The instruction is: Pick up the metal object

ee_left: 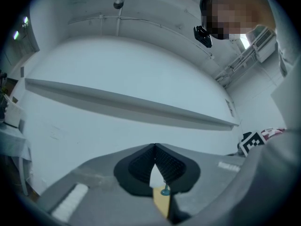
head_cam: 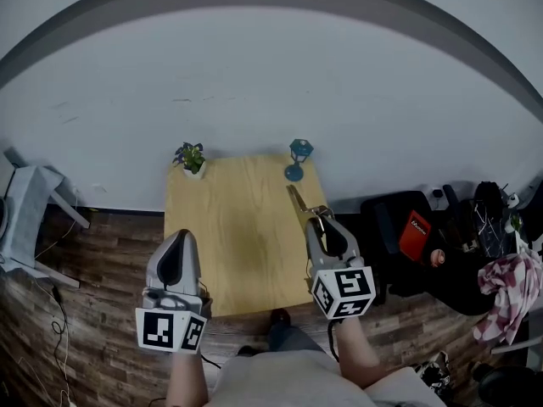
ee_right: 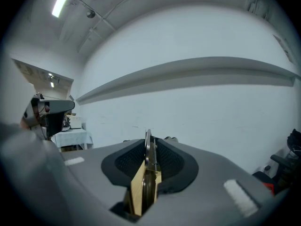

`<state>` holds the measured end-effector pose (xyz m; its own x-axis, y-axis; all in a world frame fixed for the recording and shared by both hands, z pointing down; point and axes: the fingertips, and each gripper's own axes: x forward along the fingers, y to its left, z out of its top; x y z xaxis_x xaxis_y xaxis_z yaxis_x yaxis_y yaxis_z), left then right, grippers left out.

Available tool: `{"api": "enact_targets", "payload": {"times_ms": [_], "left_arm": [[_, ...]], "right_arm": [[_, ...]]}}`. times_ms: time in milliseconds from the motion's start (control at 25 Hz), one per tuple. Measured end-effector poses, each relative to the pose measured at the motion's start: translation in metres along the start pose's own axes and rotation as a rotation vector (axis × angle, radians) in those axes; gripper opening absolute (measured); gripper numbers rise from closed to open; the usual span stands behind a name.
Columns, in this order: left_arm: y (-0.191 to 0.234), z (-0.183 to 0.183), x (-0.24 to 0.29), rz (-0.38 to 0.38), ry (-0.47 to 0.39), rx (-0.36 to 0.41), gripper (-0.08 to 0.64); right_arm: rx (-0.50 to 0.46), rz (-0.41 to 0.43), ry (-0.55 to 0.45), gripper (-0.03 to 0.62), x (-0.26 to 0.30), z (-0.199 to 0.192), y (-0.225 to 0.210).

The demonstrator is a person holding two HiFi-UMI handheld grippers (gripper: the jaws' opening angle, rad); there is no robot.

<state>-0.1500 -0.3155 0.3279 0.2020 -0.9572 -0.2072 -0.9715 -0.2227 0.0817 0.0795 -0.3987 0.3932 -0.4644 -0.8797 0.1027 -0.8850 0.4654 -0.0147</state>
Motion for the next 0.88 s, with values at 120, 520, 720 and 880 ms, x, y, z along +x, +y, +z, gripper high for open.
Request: {"api": "enact_targets", "payload": {"times_ms": [120,520,720,880], "left_arm": [[-0.004,0.003,-0.004,-0.015,-0.007,0.001,0.005],[-0.019,0.011,-0.023,-0.046,-0.023,0.003,0.005],[-0.025,0.013,-0.034,-0.057,-0.022,0.002,0.005],[-0.030,0.014,-0.044,-0.067,-0.023,0.003,0.005]], "right_arm": [[-0.008,-0.015,-0.026,0.083,-0.013,0.009,0.002],[-0.021,-0.054,-0.102,0.081,-0.057,0.031,0.008],[-0.021,-0.074,-0.129,0.081,-0.078,0.038,0.012],[-0.025,-0.089,-0.147,0.081,-0.094,0.040,0.014]]}}
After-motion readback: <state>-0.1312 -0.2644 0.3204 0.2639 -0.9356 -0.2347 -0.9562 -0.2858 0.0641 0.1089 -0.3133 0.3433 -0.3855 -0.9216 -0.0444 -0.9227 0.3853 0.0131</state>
